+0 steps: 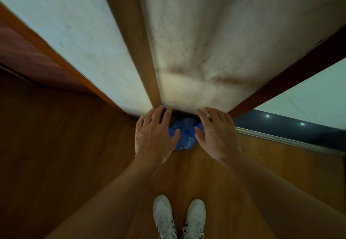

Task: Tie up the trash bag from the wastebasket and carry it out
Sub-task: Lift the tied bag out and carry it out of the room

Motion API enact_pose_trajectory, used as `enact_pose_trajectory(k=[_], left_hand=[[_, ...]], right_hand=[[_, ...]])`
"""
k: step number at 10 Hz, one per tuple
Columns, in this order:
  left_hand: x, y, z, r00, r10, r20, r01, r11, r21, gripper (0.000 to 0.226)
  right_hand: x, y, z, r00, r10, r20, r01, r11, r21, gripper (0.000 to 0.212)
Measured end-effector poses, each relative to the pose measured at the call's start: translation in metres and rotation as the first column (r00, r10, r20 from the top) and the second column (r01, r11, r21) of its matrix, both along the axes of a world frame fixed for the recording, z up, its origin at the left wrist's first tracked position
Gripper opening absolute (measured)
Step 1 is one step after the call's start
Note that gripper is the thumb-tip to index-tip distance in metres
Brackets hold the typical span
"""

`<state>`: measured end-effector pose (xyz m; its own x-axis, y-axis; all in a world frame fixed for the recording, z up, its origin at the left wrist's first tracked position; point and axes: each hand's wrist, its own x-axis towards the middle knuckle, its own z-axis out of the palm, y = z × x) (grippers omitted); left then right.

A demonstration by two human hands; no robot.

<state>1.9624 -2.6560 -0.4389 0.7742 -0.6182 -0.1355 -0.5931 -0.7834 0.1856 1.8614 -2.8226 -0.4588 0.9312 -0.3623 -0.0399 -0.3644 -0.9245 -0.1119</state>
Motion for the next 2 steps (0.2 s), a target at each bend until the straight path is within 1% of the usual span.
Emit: enact_pose_trajectory(k=[1, 2], left_hand=[[0.002, -0.001, 0.014, 0.997, -0.068, 0.046, 0.067, 0.998, 0.013, 0.068], [0.006, -0.004, 0.041, 0.994, -0.086, 0.068, 0.083, 0.996, 0.038, 0.068]], right_hand=[[0.001, 0.000, 0.011, 0.999, 0.034, -0.003, -0.034, 0.999, 0.035, 0.052], [0.004, 0.003, 0.037, 0.999, 0.038, 0.010, -0.038, 0.999, 0.035, 0.052]])
